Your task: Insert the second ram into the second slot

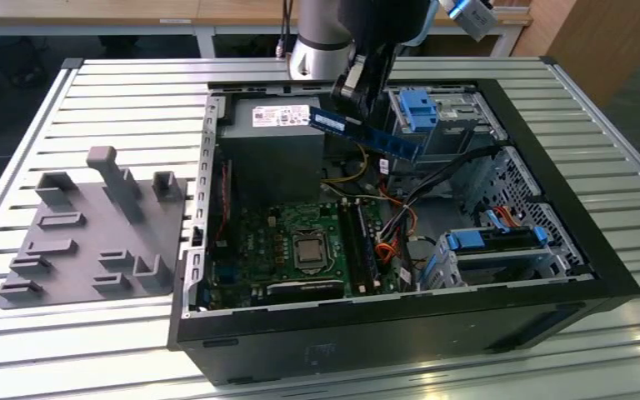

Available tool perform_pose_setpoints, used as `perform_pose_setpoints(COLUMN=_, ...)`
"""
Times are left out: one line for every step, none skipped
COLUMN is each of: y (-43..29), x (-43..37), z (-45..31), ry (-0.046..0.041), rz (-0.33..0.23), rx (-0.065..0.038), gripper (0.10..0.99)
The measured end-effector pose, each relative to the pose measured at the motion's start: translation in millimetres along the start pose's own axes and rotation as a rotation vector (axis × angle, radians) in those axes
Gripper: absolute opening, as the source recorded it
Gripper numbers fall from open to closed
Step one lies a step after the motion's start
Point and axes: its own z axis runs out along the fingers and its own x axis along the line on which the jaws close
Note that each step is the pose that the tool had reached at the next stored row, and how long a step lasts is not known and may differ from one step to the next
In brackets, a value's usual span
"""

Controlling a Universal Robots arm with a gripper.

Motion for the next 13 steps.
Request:
perform_pose_setpoints(y=0.0, x=0.0, z=0.2, ry=0.0, rz=0.018, rx=0.0, gripper=0.141)
perform_pose_setpoints(y=0.0, x=0.0, z=0.5, ry=0.0001, rz=0.036, rx=0.0, gripper=0.141)
perform_pose_setpoints(y=0.0, x=0.0, z=0.7, ry=0.0002, rz=0.053, rx=0.0, gripper=0.141)
perform_pose_setpoints(y=0.0, x=0.0, z=0.9, ry=0.0002, rz=0.07, rx=0.001, gripper=0.141)
perform_pose_setpoints(y=0.0, x=0.0, z=1.1, ry=0.0005, rz=0.087, rx=0.001, gripper=0.141)
perform_pose_setpoints(y=0.0, x=0.0, z=1.4, ry=0.0006, rz=0.104, rx=0.001, gripper=0.141)
perform_pose_setpoints(y=-0.1, x=0.0, z=1.6, ry=0.0008, rz=0.121, rx=0.001, gripper=0.141)
perform_pose_setpoints(y=0.0, x=0.0, z=1.8, ry=0.001, rz=0.138, rx=0.002, gripper=0.141)
perform_pose_setpoints(y=-0.1, x=0.0, z=2.1, ry=0.0012, rz=0.156, rx=0.002, gripper=0.141)
perform_pose_setpoints(y=-0.1, x=0.0, z=2.3, ry=0.0014, rz=0.173, rx=0.002, gripper=0.141)
perform_pose_setpoints(y=-0.1, x=0.0, z=2.5, ry=0.0017, rz=0.19, rx=0.002, gripper=0.141)
perform_pose_setpoints(y=-0.1, x=0.0, z=2.7, ry=0.0018, rz=0.206, rx=0.003, gripper=0.141)
perform_pose_setpoints(y=-0.1, x=0.0, z=2.9, ry=0.002, rz=0.223, rx=0.003, gripper=0.141)
